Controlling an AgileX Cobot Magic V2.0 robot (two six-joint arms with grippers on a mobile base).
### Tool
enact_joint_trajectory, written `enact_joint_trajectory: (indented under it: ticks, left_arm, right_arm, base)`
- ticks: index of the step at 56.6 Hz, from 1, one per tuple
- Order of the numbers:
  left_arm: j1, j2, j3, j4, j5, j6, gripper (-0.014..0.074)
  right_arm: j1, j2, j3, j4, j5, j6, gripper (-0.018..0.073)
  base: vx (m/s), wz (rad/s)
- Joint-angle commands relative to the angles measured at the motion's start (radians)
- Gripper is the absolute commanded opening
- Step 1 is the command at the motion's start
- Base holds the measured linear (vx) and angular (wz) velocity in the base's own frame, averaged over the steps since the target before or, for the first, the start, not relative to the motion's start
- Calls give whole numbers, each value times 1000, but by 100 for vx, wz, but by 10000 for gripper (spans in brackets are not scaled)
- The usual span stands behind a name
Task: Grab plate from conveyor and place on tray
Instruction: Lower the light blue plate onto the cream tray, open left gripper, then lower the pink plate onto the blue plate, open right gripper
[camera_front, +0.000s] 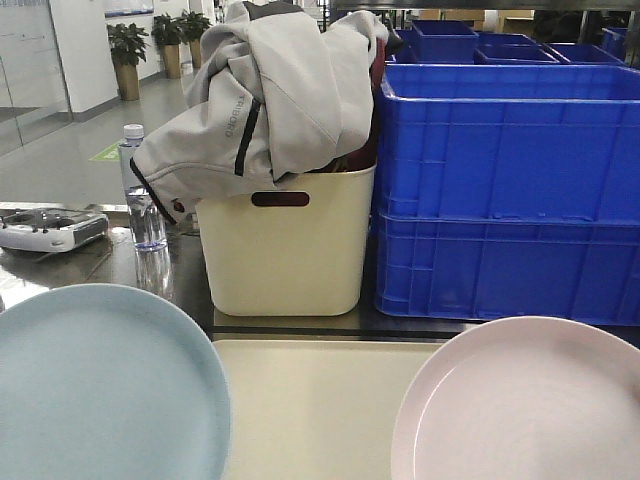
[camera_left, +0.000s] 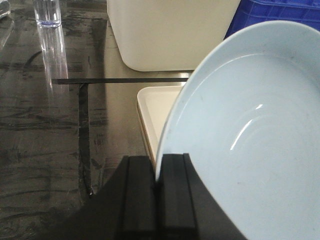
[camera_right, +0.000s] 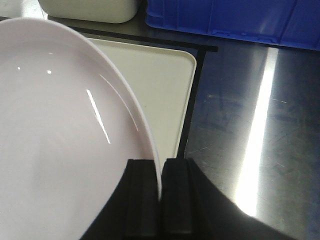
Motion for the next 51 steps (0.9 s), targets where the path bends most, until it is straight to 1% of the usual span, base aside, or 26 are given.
enact_joint_trajectory:
  ticks: [1, 6, 9, 14, 15, 19, 20, 21, 23, 25, 28, 34, 40, 43, 51]
  left_arm:
    - [-2, 18, -30, -55, -91, -5, -6]
    - [-2, 80, -30, -127, -110, 17, -6]
    - [-5, 138, -33, -193, -127, 66, -6]
    - [-25, 260, -55, -325, -167, 208, -4]
    - [-32, 295, -66, -361, -178, 247, -3]
    - [-54, 407, -108, -469, -196, 348, -2]
    - [-61, 446, -125, -503, -196, 377, -2]
    - [-124, 756, -303, -714, -153, 547, 1]
    - [-135, 814, -344, -738, -139, 560, 3]
    - [-144, 867, -376, -747, -123, 563, 6]
    - [-155, 934, -440, -744, -89, 563, 13]
    - [-170, 1033, -538, -741, -13, 564, 57]
    - [-180, 1105, -625, -742, 38, 566, 138]
    - [-181, 1122, -659, -742, 52, 566, 197]
    - [-180, 1121, -675, -741, 25, 581, 348]
  right_arm:
    - [-3, -3, -26, -2, -81, 10, -9]
    - [-3, -3, -40, -34, -89, 69, -9]
    - [-3, -3, -60, -63, -92, 117, -9]
    - [-3, -6, -111, -106, -88, 160, -9]
    - [-3, -6, -119, -110, -87, 164, -9]
    - [-3, -6, -155, -114, -82, 168, -9]
    - [-3, -6, -160, -114, -82, 168, -9]
    - [-3, -6, -183, -114, -86, 170, -9]
    - [-3, -6, -182, -114, -83, 170, -9]
    - [-3, -6, -182, -113, -83, 170, -9]
    - [-3, -6, -182, -115, -84, 170, -9]
    - [-3, -6, -182, -121, -84, 170, -9]
    - [-3, -6, -182, -122, -82, 170, -9]
    - [-3, -6, -182, -125, -82, 170, -9]
    - [-3, -6, -182, -129, -82, 170, -9]
  base:
    - [0, 0]
    - [0, 0]
    - [0, 0]
    - [0, 0]
    - [0, 0]
    - [0, 0]
    - [0, 0]
    - [0, 0]
    - [0, 0]
    - [0, 0]
    - [0, 0]
    - [0, 0]
    - [0, 0]
    - [0, 0]
    - [0, 0]
